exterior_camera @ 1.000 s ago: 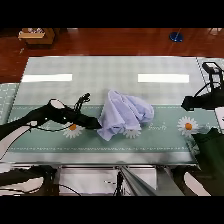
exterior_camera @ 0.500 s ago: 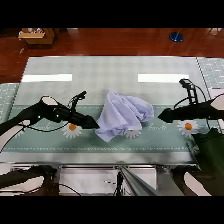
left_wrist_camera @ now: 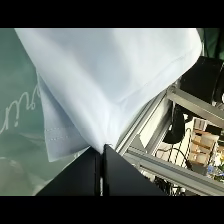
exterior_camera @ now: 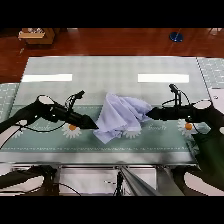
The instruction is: Fold the shirts.
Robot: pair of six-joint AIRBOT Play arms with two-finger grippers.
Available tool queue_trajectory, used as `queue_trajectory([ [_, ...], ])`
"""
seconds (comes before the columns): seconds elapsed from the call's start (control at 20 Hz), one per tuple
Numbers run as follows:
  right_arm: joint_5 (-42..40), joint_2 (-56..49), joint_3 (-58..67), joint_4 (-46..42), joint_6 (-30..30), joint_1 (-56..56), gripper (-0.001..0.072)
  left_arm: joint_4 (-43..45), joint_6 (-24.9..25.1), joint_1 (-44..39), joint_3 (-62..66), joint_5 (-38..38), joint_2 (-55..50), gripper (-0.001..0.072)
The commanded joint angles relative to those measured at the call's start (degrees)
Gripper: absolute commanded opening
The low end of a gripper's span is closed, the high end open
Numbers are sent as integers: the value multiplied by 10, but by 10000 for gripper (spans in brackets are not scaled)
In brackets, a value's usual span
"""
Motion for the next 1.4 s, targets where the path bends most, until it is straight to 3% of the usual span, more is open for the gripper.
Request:
queue_trajectory([
  [0.0,-34,-57,-2,89,-42,1,223,0,-4,9,0,-7,0,25],
  [0.05,-39,-63,-2,111,-47,1,30,0,-4,13,1,-7,1,25],
  [0.3,78,18,21,143,-76,-47,24,0,-11,75,62,-16,80,23],
  [0.45,109,139,78,118,-22,-95,23,0,-53,147,172,-35,171,23],
  [0.7,107,293,250,-32,89,-115,23,2,-95,235,366,-35,287,23],
  [1.0,107,367,410,-189,209,-116,23,95,-136,249,556,-31,345,22],
  [1.2,112,374,524,-215,220,-116,23,129,-138,249,659,-30,355,23],
  [1.35,128,374,597,-318,254,-116,22,184,-156,249,701,-32,365,23],
])
